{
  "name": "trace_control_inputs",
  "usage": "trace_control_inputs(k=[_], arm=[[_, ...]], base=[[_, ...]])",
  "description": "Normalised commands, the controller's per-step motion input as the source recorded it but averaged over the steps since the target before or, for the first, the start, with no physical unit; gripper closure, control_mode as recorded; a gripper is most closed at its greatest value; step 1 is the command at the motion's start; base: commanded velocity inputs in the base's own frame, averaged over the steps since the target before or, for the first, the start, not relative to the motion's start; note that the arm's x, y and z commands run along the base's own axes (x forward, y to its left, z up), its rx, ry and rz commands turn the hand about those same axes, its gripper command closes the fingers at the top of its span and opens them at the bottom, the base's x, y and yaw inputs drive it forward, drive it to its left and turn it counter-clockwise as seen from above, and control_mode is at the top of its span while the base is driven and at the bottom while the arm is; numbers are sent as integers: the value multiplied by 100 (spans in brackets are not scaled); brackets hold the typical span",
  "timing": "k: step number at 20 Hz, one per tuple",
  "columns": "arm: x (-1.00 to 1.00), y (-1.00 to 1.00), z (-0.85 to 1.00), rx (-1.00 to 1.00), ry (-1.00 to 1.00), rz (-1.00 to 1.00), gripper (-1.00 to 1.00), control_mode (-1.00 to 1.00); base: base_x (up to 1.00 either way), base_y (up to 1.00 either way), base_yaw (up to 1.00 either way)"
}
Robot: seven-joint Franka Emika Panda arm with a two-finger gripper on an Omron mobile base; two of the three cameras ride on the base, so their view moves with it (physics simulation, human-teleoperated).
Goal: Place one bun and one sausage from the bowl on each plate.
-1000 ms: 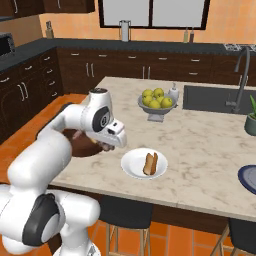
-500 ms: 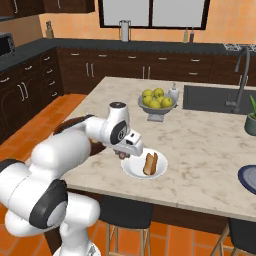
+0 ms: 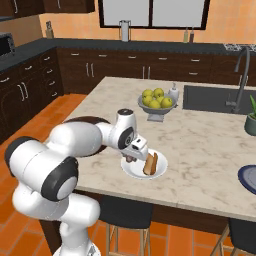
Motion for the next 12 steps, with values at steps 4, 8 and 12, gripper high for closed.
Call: trace_control_inputs(k=[4, 8, 12], arm=[[0, 0, -23, 0, 0, 0, 100, -100], [0, 0, -25, 0, 0, 0, 100, -100], [0, 0, 0, 0, 0, 0, 100, -100]], base=[[0, 0, 0], [0, 0, 0], [0, 0, 0]])
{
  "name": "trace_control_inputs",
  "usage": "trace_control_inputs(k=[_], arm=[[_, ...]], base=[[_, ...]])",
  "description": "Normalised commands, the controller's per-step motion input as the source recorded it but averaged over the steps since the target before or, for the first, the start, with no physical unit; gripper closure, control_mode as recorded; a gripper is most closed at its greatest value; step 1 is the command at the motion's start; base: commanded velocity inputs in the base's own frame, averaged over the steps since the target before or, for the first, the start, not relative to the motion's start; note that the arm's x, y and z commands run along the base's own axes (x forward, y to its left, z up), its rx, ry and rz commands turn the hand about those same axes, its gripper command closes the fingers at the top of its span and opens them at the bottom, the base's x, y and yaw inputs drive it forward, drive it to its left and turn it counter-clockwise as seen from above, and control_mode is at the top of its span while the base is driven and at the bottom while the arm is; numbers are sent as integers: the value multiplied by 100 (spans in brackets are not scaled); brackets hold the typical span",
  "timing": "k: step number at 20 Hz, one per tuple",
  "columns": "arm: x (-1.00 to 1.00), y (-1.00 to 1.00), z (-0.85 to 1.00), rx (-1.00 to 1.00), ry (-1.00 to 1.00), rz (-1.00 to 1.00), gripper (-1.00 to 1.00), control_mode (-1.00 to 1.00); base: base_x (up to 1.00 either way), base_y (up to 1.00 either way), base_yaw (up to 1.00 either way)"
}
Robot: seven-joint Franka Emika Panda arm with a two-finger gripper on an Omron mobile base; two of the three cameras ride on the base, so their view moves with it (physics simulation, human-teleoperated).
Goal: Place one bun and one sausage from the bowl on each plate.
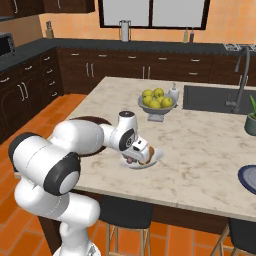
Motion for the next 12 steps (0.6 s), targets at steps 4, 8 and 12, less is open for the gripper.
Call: trace_control_inputs(k=[4, 8, 12], arm=[[0, 0, 0, 0, 0, 0, -100, -100], [0, 0, 0, 0, 0, 0, -100, -100], [0, 0, 0, 0, 0, 0, -100, -100]], base=[[0, 0, 0], [0, 0, 0], [0, 0, 0]])
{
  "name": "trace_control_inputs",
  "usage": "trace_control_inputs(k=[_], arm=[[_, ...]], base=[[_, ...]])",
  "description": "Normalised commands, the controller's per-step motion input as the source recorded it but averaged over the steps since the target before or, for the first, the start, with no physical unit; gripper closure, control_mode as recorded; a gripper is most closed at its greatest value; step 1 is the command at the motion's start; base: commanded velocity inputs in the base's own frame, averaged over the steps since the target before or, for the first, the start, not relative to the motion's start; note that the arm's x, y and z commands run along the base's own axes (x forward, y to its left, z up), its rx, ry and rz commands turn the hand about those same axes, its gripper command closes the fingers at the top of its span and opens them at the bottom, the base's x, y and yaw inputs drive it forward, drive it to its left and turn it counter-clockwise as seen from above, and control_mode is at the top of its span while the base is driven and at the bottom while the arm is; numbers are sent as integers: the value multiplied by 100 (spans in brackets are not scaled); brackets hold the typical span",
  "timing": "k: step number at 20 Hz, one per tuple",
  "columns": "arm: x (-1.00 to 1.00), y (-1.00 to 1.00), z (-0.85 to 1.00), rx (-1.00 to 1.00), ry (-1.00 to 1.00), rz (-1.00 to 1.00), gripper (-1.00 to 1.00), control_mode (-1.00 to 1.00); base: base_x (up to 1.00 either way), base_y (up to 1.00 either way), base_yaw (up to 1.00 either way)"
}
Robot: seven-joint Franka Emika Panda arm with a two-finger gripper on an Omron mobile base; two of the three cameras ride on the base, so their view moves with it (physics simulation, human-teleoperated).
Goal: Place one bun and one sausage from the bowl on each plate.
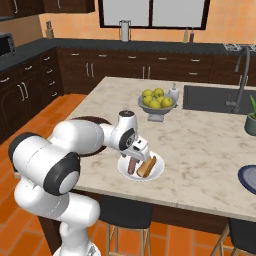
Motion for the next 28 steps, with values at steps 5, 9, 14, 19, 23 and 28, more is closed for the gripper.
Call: trace_control_inputs(k=[5, 9, 14, 19, 23, 28], arm=[[-14, 8, 43, 0, 0, -1, -100, -100], [-6, 33, 100, 0, 2, 0, -100, -100], [-3, 63, 92, 0, 2, 7, -100, -100], [2, 64, 62, 0, 5, 11, -100, -100], [22, 65, 20, -1, 5, 16, -100, -100], [1, 86, -19, -6, 4, 26, -100, -100]], base=[[0, 0, 0], [0, 0, 0], [0, 0, 0], [0, 0, 0], [0, 0, 0], [0, 0, 0]])
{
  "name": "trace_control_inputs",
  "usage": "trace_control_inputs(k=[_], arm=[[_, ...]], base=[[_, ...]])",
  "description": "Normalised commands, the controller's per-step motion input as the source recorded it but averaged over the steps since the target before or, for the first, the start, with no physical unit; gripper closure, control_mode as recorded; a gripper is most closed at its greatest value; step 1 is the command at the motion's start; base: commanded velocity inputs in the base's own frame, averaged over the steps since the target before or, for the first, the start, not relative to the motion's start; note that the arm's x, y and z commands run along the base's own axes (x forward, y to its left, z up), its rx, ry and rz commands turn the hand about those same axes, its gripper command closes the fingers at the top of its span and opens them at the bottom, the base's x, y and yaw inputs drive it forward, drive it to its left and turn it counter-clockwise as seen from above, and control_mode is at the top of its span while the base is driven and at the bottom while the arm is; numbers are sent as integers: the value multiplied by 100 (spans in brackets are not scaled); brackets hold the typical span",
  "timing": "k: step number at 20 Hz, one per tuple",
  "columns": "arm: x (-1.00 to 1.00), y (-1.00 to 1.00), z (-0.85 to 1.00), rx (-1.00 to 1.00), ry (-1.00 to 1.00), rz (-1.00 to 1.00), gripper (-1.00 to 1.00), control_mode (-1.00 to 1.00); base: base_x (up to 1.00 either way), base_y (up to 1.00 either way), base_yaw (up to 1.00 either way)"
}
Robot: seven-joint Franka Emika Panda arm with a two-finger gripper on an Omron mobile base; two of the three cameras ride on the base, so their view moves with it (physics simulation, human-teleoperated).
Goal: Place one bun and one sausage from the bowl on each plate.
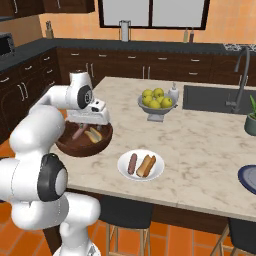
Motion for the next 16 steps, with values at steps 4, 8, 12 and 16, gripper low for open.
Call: trace_control_inputs(k=[4, 8, 12, 16], arm=[[0, 74, -3, -1, 2, 50, -100, -100], [29, 58, -6, 0, 8, 62, -100, -100], [68, 17, -41, 0, 0, 27, -100, -100], [75, 10, -55, -13, -1, 2, -100, -100]], base=[[0, 0, 0], [0, 0, 0], [0, 0, 0], [0, 0, 0]])
